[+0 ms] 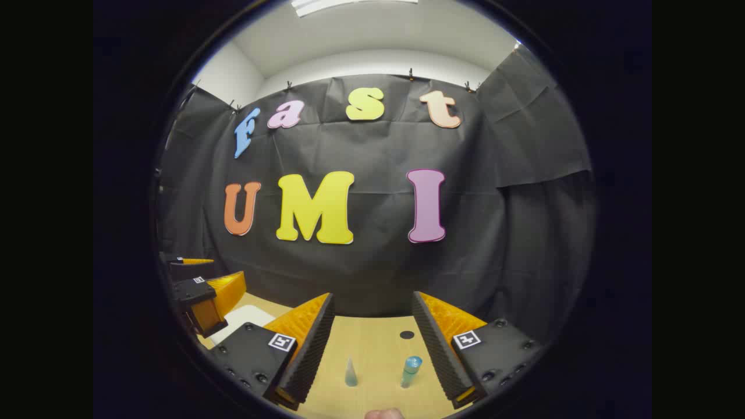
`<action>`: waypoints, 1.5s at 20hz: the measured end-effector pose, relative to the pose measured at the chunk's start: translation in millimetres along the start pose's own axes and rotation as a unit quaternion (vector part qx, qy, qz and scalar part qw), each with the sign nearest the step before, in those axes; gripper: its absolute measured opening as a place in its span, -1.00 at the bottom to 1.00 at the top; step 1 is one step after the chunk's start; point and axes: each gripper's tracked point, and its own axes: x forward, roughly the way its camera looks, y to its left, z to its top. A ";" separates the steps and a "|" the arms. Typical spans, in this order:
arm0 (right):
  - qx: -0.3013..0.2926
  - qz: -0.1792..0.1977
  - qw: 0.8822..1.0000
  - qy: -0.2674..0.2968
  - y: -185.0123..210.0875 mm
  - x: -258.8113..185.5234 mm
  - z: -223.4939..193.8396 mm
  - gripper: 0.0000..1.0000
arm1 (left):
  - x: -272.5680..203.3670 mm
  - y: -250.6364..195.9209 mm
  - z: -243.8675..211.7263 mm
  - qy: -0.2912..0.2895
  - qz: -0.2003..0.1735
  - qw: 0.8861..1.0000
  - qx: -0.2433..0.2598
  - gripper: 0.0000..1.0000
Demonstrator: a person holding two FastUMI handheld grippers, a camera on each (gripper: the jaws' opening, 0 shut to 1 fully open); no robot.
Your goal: First open the suitcase, pack the skin care products into it, and then close the suitcase.
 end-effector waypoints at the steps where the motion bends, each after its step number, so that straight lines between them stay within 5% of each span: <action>1: 0.001 0.000 1.000 0.001 -0.7 0.5 -1.3 0.58 | 0.2 0.6 1.0 -0.001 0.002 1.000 0.002 0.95; 30: 0.024 -0.006 0.999 0.039 -30.6 13.8 -27.3 0.59 | 10.7 -13.8 -32.8 0.041 -0.026 0.998 0.030 0.95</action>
